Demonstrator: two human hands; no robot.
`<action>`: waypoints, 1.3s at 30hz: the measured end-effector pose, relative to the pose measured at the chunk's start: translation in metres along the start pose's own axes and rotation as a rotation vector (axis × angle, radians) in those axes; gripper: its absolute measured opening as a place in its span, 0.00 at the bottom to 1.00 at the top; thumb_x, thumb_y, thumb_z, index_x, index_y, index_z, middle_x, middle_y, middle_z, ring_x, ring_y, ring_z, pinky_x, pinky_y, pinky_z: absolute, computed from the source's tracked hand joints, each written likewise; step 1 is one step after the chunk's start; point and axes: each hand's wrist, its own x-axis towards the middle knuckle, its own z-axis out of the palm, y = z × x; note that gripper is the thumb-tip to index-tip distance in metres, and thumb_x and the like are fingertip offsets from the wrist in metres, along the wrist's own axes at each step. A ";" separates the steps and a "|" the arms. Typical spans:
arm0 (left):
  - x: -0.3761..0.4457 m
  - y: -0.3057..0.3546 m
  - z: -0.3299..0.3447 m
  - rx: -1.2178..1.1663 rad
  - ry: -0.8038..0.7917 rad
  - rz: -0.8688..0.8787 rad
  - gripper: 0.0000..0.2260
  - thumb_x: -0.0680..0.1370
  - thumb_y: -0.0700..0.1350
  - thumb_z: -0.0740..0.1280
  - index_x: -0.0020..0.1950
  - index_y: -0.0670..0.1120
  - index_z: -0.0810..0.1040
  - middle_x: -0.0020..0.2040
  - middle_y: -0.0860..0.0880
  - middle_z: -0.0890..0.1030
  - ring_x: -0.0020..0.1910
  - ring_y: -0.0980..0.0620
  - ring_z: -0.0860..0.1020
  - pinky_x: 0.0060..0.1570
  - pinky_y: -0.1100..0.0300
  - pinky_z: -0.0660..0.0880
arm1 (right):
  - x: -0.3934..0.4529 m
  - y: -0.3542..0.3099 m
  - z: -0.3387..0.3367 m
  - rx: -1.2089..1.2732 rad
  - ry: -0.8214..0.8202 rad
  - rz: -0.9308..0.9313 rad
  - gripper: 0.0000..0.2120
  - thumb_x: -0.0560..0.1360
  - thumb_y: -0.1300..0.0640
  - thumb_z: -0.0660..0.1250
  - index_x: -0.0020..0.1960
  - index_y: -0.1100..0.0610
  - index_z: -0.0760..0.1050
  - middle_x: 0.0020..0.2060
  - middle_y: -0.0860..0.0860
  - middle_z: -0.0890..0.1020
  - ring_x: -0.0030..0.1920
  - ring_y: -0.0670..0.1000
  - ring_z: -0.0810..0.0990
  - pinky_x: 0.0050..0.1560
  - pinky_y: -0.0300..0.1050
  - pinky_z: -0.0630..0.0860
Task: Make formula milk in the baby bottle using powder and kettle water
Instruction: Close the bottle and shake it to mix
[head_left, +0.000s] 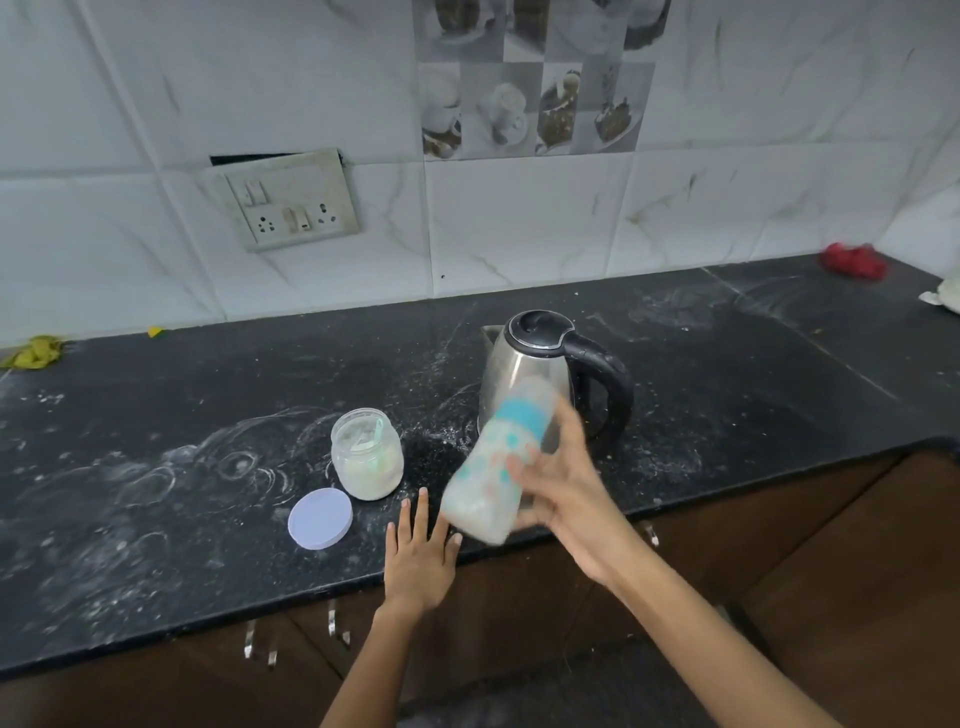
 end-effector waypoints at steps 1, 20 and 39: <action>0.000 -0.001 0.001 0.013 -0.007 0.001 0.25 0.83 0.53 0.48 0.78 0.54 0.41 0.79 0.47 0.40 0.78 0.45 0.39 0.75 0.47 0.42 | -0.005 0.001 0.002 -0.071 -0.084 0.025 0.41 0.70 0.62 0.75 0.72 0.36 0.58 0.59 0.53 0.81 0.58 0.58 0.83 0.39 0.55 0.83; 0.002 -0.002 0.001 -0.032 -0.012 -0.010 0.25 0.83 0.54 0.47 0.78 0.53 0.40 0.79 0.48 0.39 0.78 0.45 0.38 0.75 0.47 0.41 | -0.007 -0.006 -0.003 -0.131 -0.038 -0.044 0.40 0.71 0.59 0.74 0.72 0.33 0.58 0.62 0.55 0.79 0.58 0.58 0.82 0.35 0.55 0.83; 0.001 -0.002 -0.002 -0.014 -0.017 -0.002 0.25 0.83 0.54 0.46 0.78 0.53 0.40 0.79 0.48 0.38 0.78 0.46 0.38 0.75 0.47 0.42 | -0.008 -0.008 -0.009 -0.170 0.022 -0.079 0.41 0.69 0.57 0.75 0.72 0.33 0.59 0.60 0.55 0.80 0.54 0.57 0.84 0.33 0.54 0.83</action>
